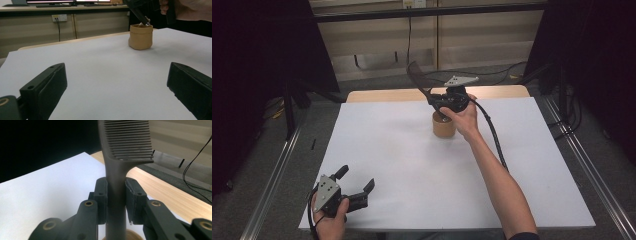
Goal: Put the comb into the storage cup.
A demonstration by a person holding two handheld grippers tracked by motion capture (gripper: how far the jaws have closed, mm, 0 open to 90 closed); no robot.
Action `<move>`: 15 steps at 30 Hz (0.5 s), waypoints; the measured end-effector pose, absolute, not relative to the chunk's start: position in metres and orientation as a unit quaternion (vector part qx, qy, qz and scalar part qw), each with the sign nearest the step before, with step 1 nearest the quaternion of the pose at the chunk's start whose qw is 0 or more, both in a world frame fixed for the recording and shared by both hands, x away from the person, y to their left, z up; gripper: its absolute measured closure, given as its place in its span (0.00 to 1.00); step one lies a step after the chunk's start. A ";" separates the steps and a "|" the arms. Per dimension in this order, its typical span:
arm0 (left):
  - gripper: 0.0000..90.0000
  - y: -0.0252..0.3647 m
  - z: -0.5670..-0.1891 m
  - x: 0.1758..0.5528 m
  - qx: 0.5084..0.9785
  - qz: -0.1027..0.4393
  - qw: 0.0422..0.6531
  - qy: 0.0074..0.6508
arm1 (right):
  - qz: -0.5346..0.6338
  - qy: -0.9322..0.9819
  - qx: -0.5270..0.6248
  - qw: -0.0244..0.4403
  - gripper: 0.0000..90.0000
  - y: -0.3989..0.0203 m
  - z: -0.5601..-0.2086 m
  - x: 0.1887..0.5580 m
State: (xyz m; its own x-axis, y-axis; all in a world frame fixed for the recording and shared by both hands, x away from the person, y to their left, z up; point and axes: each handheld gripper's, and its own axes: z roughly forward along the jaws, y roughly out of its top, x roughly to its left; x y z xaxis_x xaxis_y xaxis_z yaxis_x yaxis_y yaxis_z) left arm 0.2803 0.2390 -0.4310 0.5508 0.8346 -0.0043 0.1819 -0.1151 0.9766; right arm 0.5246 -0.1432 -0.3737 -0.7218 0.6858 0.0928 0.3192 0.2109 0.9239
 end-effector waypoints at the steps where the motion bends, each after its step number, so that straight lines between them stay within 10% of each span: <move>1: 0.03 0.239 -0.431 0.280 0.685 0.294 0.553 0.371 | 0.536 0.757 0.332 0.173 0.81 -0.144 -0.375 0.525; 15: 0.03 0.239 -0.431 0.280 0.684 0.295 0.556 0.370 | 0.540 0.755 0.326 0.180 0.80 -0.143 -0.387 0.528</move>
State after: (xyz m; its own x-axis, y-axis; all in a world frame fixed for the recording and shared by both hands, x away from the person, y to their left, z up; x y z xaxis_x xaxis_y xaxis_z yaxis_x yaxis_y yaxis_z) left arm 0.2803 0.2391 -0.4308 0.5531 0.8331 -0.0086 0.1778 -0.1079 0.9781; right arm 0.5279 -0.1433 -0.3874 -0.7232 0.6859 0.0811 0.2980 0.2039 0.9326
